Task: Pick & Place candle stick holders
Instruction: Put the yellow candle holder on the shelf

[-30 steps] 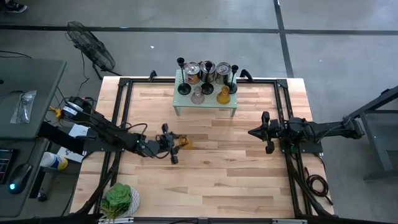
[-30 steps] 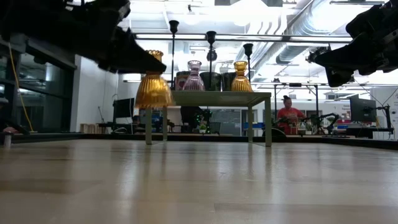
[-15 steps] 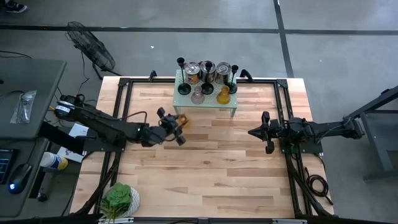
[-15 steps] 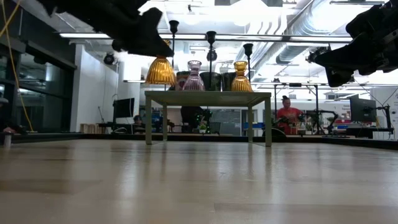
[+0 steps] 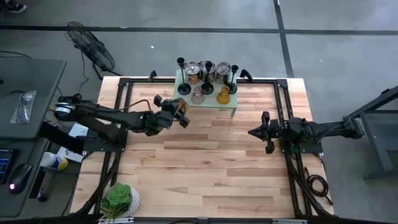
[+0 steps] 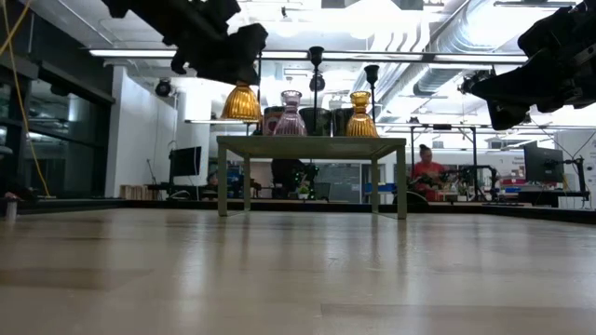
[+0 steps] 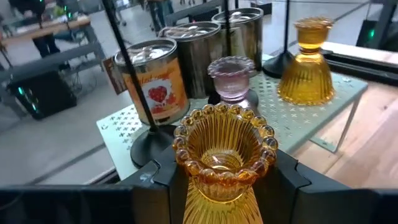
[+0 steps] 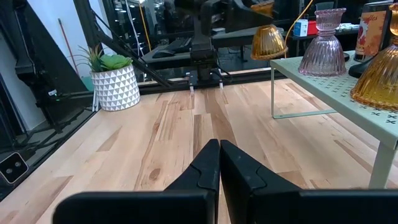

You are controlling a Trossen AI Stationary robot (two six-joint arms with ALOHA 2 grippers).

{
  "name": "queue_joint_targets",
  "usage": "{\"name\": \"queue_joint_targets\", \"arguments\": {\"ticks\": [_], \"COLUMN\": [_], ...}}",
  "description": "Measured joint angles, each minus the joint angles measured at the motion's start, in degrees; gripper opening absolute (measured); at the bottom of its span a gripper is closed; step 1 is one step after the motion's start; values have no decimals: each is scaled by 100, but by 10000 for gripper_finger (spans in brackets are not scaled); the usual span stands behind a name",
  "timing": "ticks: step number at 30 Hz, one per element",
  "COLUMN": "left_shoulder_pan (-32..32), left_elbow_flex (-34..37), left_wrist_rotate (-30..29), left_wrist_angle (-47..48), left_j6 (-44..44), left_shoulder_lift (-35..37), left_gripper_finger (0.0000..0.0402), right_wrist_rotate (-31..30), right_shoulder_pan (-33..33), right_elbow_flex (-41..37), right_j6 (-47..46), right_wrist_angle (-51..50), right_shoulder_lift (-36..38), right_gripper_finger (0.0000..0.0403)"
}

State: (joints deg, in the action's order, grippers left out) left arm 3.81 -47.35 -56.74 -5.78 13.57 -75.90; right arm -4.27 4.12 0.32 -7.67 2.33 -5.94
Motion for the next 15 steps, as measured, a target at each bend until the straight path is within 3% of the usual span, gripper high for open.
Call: {"name": "queue_joint_targets", "arguments": {"ticks": [10,15], "left_shoulder_pan": [-609,-834], "left_elbow_flex": [0,0], "left_wrist_rotate": [80,169], "left_wrist_angle": [351,265], "left_j6": [920,982], "left_shoulder_lift": [-2,-89], "left_gripper_finger": [136,136], "right_wrist_rotate": [-1,-2], "right_shoulder_pan": [0,0], "right_elbow_flex": [0,-2], "right_j6": [0,0], "right_wrist_angle": [0,0], "right_shoulder_lift": [1,0], "right_gripper_finger": [4,4]}}
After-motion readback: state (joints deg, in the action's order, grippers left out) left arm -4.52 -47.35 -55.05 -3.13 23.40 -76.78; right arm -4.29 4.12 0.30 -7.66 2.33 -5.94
